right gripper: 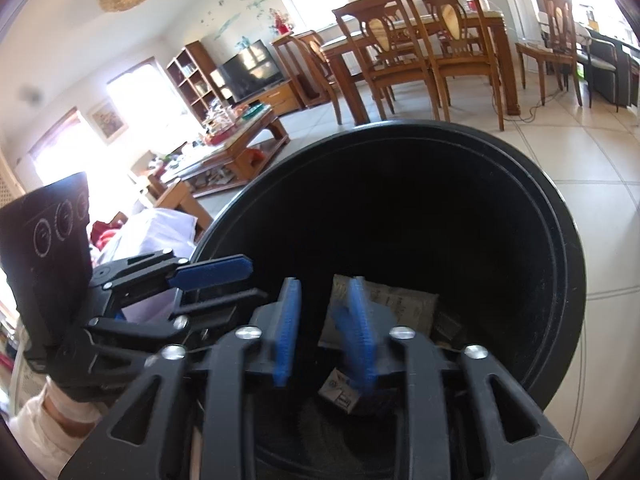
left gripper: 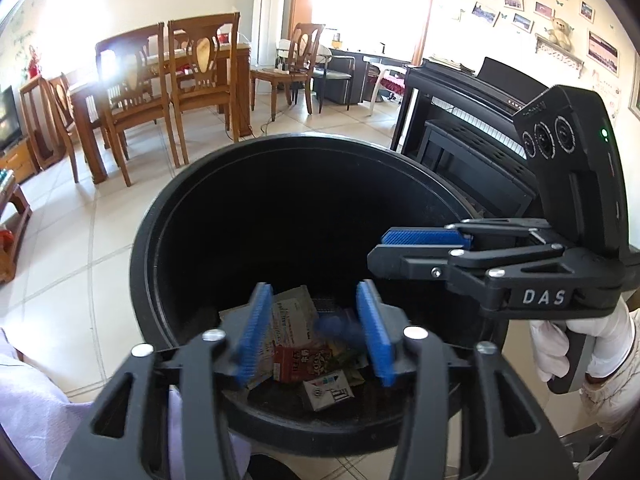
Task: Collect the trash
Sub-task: 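Move both open tools back over the table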
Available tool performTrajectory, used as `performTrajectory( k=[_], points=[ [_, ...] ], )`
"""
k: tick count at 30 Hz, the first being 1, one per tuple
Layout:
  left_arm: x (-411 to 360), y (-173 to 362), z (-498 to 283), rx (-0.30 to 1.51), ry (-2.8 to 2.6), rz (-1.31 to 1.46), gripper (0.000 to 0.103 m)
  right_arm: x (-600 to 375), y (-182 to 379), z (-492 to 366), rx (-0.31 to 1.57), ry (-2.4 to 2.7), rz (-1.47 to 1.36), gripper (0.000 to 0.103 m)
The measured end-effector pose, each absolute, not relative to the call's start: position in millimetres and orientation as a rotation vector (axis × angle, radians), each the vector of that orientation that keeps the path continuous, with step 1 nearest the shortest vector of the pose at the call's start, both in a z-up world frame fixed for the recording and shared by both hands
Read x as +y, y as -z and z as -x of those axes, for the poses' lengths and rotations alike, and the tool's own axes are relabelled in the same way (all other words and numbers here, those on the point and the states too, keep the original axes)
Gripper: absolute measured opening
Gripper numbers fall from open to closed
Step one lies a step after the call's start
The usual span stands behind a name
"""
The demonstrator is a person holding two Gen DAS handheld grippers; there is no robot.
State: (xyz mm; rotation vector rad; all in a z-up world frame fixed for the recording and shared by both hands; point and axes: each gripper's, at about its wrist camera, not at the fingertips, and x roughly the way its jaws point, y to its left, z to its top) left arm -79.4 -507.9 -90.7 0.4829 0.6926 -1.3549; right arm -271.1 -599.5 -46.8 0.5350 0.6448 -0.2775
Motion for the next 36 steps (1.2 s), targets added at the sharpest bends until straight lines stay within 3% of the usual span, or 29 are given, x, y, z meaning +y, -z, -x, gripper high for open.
performTrajectory(
  k=[3, 5, 8, 11, 14, 21, 36],
  points=[
    [-500.8, 85.8, 79.2, 0.677, 1.349, -0.473, 0.053, -599.1, 44.0, 271.0, 0.633, 0.284, -0.539, 0.039],
    [-495.3, 81.1, 81.5, 0.657, 1.341, -0.463, 0.06, -597.7, 41.6, 270.1, 0.626, 0.289, -0.542, 0.039],
    [-482.7, 72.1, 82.6, 0.62, 1.326, -0.455, 0.065, -593.3, 37.3, 266.9, 0.615, 0.293, -0.542, 0.048],
    [-468.8, 62.7, 83.6, 0.583, 1.306, -0.451, 0.072, -584.4, 32.2, 259.7, 0.612, 0.289, -0.527, 0.049],
    [-448.8, 52.7, 83.2, 0.542, 1.283, -0.439, 0.079, -571.7, 25.6, 248.4, 0.611, 0.28, -0.503, 0.059],
    [-393.0, 34.4, 65.0, 0.509, 1.181, -0.378, 0.093, -527.0, 11.2, 206.2, 0.616, 0.204, -0.449, 0.068],
    [-215.9, 27.9, -8.6, 0.551, 0.831, -0.194, 0.098, -379.3, 0.4, 80.9, 0.687, -0.072, -0.336, 0.068]
  ],
)
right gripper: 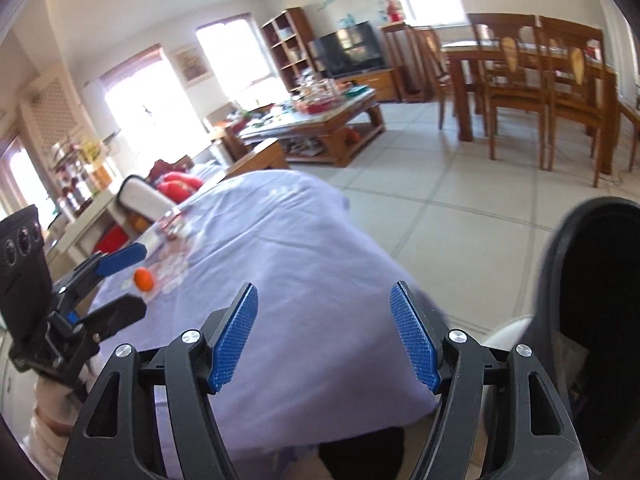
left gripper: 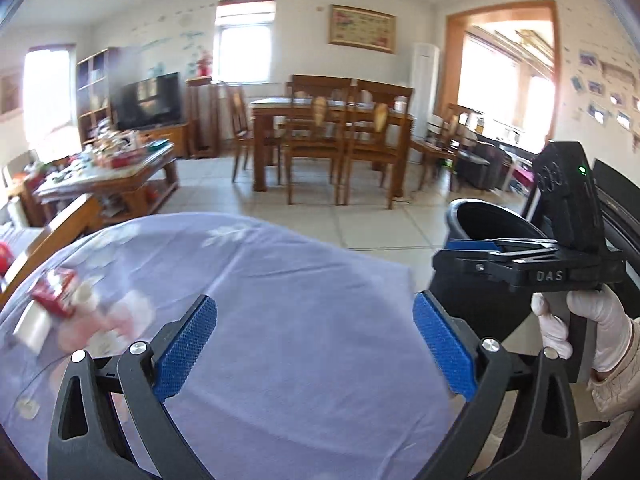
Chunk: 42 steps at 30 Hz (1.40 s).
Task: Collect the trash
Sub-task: 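Move both open tools back over the table, then grasp the white cylinder with the left tool while the right tool grasps the orange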
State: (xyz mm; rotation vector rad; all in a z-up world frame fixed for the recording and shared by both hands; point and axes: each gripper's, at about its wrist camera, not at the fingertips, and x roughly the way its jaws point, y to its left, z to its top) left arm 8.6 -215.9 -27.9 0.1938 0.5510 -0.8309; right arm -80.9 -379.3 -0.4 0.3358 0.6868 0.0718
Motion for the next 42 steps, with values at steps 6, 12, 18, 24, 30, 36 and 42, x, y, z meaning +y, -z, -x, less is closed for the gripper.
performTrajectory(
  k=[6, 12, 18, 24, 30, 36, 42],
  points=[
    [-149.6, 26.3, -36.9, 0.559, 0.7, -0.132, 0.098, -313.2, 1.2, 44.4, 0.72, -0.178, -0.289, 0.068],
    [-78.2, 32.3, -82.6, 0.603, 0.573, -0.076, 0.098, -250.9, 5.5, 9.8, 0.764, -0.286, -0.238, 0.068],
    [-21.7, 45.0, -131.8, 0.685, 0.479, -0.022, 0.098, -198.5, 12.9, -23.7, 0.83, -0.386, -0.188, 0.068],
    [-6.3, 57.0, -174.3, 0.772, 0.446, -0.047, 0.097, -147.1, 20.2, -55.3, 0.9, -0.466, -0.1, 0.068],
    [-6.1, 70.9, -196.8, 0.829, 0.483, -0.066, 0.086, -113.6, 27.8, -81.2, 0.941, -0.494, -0.047, 0.068],
    [-9.3, 82.6, -208.7, 0.874, 0.526, -0.052, 0.068, -96.7, 30.5, -98.2, 0.955, -0.514, -0.024, 0.068],
    [-10.6, 85.1, -211.8, 0.894, 0.559, -0.059, 0.052, -90.2, 35.8, -109.4, 0.967, -0.523, -0.019, 0.055]
  ],
)
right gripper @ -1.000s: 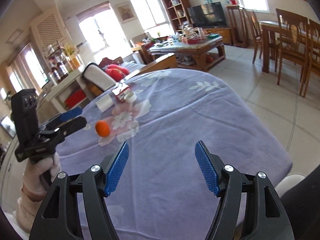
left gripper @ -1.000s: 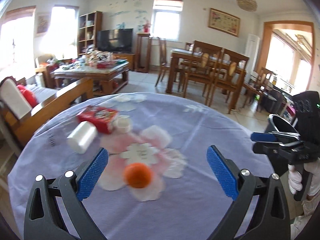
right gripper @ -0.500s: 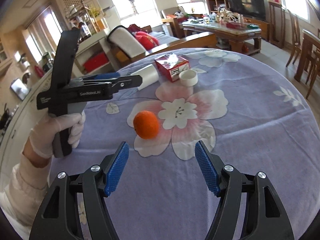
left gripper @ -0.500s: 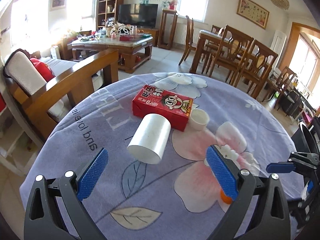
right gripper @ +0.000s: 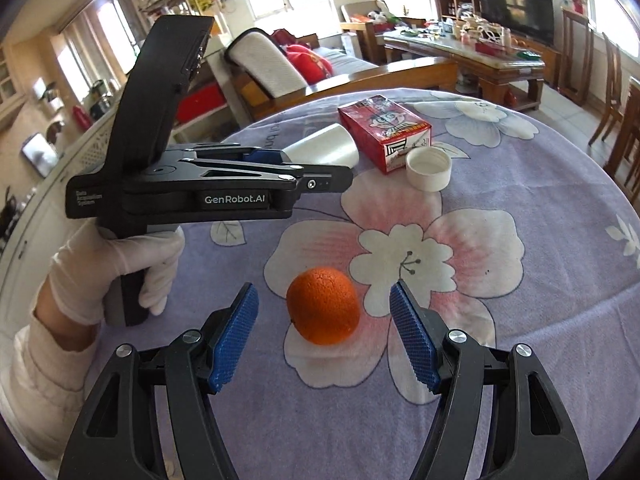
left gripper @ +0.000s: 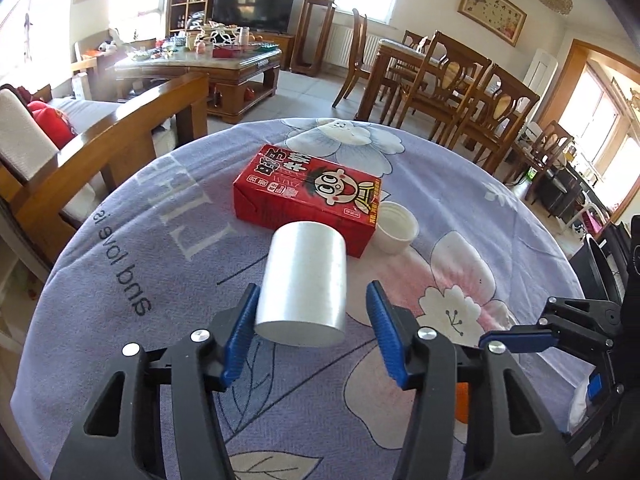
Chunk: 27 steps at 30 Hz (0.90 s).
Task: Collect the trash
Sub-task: 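Grasp the white cylinder with the left tool while the right tool grasps the orange, then carry the white cylinder and orange over the black bin and open both tools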
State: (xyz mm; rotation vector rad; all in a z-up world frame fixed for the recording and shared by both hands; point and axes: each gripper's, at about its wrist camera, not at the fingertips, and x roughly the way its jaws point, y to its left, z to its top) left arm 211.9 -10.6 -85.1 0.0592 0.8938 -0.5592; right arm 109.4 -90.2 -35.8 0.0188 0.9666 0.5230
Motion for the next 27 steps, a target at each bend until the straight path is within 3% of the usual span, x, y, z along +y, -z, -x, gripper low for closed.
performTrajectory(
  k=[5, 16, 27],
  points=[
    [-10.0, 83.2, -214.4, 0.893, 0.545, -0.083, 0.04, -89.4, 37.1, -112.5, 0.978, -0.53, -0.019, 0.036],
    [-9.8, 65.7, -196.5, 0.825, 0.556, -0.07, 0.04, -108.6, 33.0, -92.1, 0.952, -0.525, -0.047, 0.035],
    [-57.8, 19.4, -137.1, 0.697, 0.644, -0.103, 0.04, -168.8, -0.9, -44.7, 0.855, -0.476, -0.104, 0.035]
  ],
)
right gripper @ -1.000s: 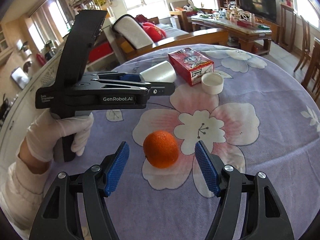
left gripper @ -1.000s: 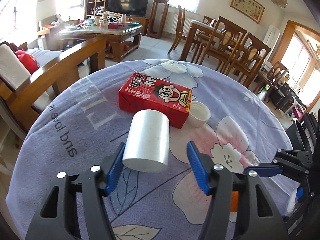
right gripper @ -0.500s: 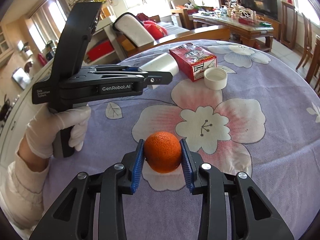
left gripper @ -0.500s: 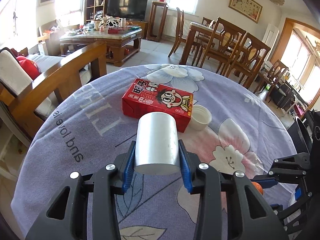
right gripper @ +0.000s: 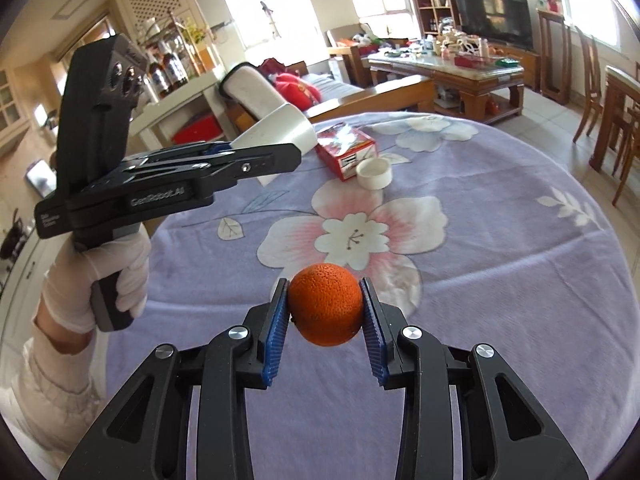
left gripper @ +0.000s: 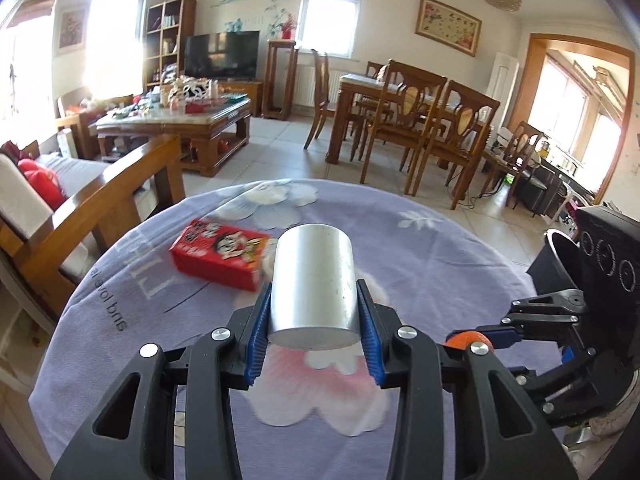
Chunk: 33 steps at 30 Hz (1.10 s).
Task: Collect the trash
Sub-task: 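Carry the white cylinder and orange over the black bin and open both tools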
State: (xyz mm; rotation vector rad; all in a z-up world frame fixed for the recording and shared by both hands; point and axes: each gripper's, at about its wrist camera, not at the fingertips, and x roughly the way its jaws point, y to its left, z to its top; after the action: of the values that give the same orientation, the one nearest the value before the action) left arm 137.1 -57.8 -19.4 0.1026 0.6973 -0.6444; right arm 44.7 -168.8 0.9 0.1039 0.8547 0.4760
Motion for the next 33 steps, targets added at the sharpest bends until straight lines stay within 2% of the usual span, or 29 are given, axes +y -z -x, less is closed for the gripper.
performTrajectory(
  k=[18, 33],
  points=[
    [-228.7, 17.4, -58.0, 0.651, 0.892, -0.219, 0.04, -333.3, -19.1, 58.0, 0.757, -0.246, -0.233, 0.035],
    [-351.9, 40.4, -7.3, 0.671, 1.105, -0.294, 0.04, -479.8, 0.7, 155.0, 0.706, 0.003, -0.403, 0.035]
  ],
)
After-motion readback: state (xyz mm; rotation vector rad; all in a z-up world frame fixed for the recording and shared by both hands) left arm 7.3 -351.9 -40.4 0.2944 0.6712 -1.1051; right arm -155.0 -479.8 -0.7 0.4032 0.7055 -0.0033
